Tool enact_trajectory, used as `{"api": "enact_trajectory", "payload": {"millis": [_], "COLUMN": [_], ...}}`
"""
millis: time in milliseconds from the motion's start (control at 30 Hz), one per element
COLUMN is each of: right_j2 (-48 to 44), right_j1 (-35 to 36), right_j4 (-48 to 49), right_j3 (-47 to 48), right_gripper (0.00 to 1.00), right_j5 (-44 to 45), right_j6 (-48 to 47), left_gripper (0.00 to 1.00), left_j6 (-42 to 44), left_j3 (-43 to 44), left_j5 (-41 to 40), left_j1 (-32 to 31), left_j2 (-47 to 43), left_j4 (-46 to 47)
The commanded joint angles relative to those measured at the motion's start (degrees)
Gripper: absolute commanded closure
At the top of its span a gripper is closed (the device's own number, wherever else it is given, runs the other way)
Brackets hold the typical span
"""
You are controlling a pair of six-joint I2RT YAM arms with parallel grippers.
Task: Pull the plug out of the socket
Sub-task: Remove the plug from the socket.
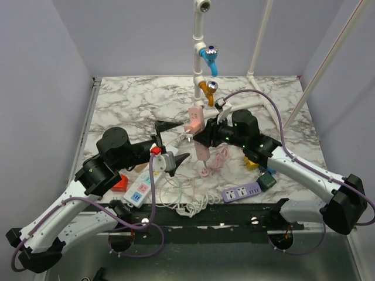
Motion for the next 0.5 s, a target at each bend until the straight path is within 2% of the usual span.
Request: {"api": "enact_trajectory", "payload": {"millis": [0, 133, 233, 467], "right_j2": [0.3, 1.0, 1.5, 1.1], "right_j1": [0.5, 1.0, 1.5, 4.3], "right_j4": [5.8, 6.4, 6.0, 5.5], "right_j3": [3.0, 3.7, 5.2, 6.3], "right_gripper": [0.99, 0.99, 0.99, 1.0], "right_j5": [0.3, 0.3, 0.4, 1.7], "right_j6": [1.0, 1.4, 1.6, 1.3], "left_gripper": [0.02, 0.02, 0.01, 0.02], "left_j6": [3.6, 6.4, 10.6, 13.8], "left_j3": [-1.5, -2.6, -4.6, -5.0], "left_j5": [-5.5, -6.4, -10.1, -19.3], "left_j1": [-2.2, -3.8, -5.2, -5.4], "left_j2": [-0.1, 0.7, 1.7, 5.1], "left_j4": [3.0, 0.9, 0.9, 9.3]}}
